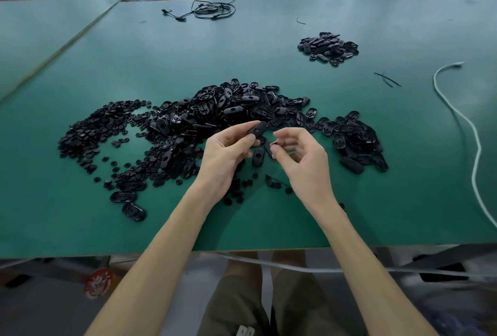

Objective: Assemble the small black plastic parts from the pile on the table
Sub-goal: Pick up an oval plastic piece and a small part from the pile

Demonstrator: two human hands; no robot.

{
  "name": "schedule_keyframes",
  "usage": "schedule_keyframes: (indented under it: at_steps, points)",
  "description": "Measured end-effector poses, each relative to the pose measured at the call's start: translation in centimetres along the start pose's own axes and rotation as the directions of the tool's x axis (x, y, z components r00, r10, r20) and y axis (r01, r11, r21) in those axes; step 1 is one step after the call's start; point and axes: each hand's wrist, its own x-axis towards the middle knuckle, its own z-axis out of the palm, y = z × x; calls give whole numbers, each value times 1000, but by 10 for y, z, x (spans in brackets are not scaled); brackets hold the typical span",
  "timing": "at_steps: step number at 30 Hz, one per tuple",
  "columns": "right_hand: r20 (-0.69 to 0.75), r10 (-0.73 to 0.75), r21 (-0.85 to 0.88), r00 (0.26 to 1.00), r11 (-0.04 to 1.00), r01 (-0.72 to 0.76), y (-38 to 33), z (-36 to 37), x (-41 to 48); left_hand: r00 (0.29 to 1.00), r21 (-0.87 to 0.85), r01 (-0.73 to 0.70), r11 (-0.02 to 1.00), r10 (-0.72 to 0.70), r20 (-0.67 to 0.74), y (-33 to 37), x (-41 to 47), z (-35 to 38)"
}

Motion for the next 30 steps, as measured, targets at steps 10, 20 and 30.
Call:
schedule_keyframes:
  at_steps: [10,20,30]
  points:
    - [-7,-36,-46,999,998,36,-2,-2,-1,998,137,-63,989,59,32,-2,-1,1]
    - [-91,-47,-108,995,993,37,0,1,-1,992,285,-115,952,96,80,-3,-3,4]
    - [-84,-66,-224,994,974,45,-1,2,-2,984,345,-133,929,82,161,-3,-4,5]
